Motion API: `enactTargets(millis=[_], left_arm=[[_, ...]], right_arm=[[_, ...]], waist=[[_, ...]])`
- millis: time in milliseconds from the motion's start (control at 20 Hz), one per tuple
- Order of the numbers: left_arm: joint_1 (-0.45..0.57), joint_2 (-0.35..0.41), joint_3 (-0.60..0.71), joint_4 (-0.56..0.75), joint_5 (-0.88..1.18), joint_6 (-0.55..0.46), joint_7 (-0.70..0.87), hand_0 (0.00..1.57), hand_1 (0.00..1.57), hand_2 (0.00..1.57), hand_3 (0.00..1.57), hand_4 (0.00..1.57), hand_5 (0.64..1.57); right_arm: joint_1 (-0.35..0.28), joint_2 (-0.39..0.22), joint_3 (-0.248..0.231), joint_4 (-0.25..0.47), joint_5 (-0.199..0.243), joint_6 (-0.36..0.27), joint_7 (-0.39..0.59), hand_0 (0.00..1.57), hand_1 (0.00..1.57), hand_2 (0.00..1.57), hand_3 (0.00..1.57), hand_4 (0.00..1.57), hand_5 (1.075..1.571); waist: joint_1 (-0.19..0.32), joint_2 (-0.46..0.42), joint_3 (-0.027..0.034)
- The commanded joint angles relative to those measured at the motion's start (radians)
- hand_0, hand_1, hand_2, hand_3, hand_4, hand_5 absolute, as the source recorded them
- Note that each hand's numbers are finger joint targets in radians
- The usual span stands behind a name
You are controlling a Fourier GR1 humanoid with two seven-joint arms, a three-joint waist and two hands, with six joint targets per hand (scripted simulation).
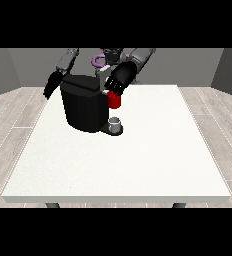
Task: Insert the coffee pod into the coffee machine and close the lid
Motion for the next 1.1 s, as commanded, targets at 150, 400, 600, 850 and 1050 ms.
enactTargets(millis=[150, 400, 600, 850, 1050], left_arm=[[-0.001, 0.059, -0.014, 0.024, -0.042, 0.025, -0.066, 1.16, 1.16, 1.18, 1.05, 0.00, 1.571], [0.035, -0.020, -0.012, 0.030, -0.033, 0.064, -0.053, 1.12, 1.12, 1.14, 0.98, 0.00, 1.571], [-0.013, 0.015, 0.015, 0.030, -0.028, 0.090, -0.082, 1.15, 1.15, 1.15, 0.95, 0.00, 1.571], [-0.010, 0.031, 0.024, 0.026, -0.035, 0.134, -0.118, 1.24, 1.24, 1.20, 0.97, 0.00, 1.571], [-0.018, 0.041, -0.003, 0.010, -0.059, 0.115, -0.136, 1.27, 1.27, 1.24, 0.97, 0.00, 1.571]], right_arm=[[-0.032, -0.025, -0.014, -0.027, -0.019, 0.026, 0.047, 0.00, 0.00, 0.00, 0.00, 0.00, 1.571], [0.006, 0.014, 0.022, -0.025, 0.022, -0.018, 0.041, 0.00, 0.00, 0.00, 0.00, 0.04, 1.571], [-0.015, 0.019, 0.028, -0.044, 0.018, -0.014, 0.045, 0.00, 0.00, 0.00, 0.00, 0.00, 1.571], [-0.016, 0.022, 0.035, -0.042, 0.030, -0.021, 0.030, 0.00, 0.00, 0.00, 0.00, 0.07, 1.571], [-0.013, -0.003, 0.011, -0.010, 0.024, -0.010, -0.003, 0.00, 0.00, 0.00, 0.00, 0.22, 1.571]], waist=[[-0.012, 0.037, 0.0000], [0.004, 0.001, -0.0001], [-0.026, 0.039, -0.0002], [-0.024, 0.072, -0.0002], [-0.008, 0.071, 0.0002]])
